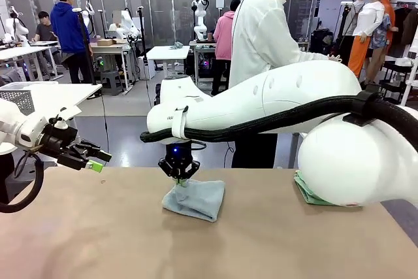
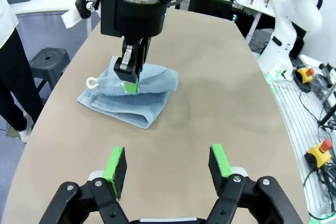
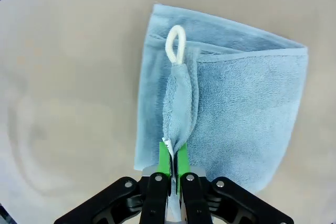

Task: Fold the towels and place them in the basket.
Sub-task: When a person lays out a Towel with hook on the table, fold it in half twice.

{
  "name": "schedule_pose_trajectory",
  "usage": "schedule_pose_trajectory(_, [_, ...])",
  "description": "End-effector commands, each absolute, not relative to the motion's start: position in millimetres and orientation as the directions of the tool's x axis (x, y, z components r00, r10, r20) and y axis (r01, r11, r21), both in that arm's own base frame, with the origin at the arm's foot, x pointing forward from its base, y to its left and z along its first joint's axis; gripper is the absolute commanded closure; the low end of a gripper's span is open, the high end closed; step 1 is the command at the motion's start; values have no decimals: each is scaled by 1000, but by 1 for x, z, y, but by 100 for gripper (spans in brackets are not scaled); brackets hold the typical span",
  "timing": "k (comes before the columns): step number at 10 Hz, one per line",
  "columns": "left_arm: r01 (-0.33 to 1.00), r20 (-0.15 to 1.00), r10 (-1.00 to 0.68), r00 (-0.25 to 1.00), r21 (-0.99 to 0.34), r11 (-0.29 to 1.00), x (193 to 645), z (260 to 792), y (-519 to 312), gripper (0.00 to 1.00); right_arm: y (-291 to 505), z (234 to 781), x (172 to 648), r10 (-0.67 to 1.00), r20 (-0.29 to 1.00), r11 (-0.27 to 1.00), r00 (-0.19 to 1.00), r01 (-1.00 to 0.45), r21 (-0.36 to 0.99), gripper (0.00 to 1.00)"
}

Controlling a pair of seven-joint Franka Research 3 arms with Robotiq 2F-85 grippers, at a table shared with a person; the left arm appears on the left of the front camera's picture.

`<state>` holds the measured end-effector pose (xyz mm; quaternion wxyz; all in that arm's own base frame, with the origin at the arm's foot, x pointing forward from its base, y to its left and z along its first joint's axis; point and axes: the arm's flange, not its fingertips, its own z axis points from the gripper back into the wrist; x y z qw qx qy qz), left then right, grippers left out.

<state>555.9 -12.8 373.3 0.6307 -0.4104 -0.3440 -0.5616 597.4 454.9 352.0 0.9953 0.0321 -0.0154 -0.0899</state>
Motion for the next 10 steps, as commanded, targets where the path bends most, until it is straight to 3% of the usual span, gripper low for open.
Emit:
schedule_pose_trajectory(1, [991, 894, -428, 131, -129, 35, 554, 375, -13, 20, 458, 355, 601, -226, 48, 968, 973, 219, 122, 100])
schedule_pose_trajectory(6, [991, 894, -428, 131, -129, 35, 554, 375, -13, 20, 454, 347, 597, -290, 110, 952, 951, 274, 138, 100])
schedule_pose_trajectory(7, [991, 894, -428, 131, -129, 35, 554, 375, -13, 20, 453, 346, 597, -302, 109, 947, 947, 285, 149, 75])
schedule_pose_trajectory(8, [991, 894, -428, 131, -129, 35, 554, 375, -13, 20, 452, 346, 597, -309, 112, 944, 945, 289, 160, 75])
schedule_pose_trajectory(9, [991, 894, -428, 131, -129, 35, 554, 375, -13, 20, 449, 347, 594, -302, 110, 945, 947, 281, 167, 55])
schedule_pose_trajectory(10, [991, 894, -428, 131, -129, 35, 554, 375, -13, 20, 440, 351, 588, -289, 114, 948, 950, 268, 172, 71])
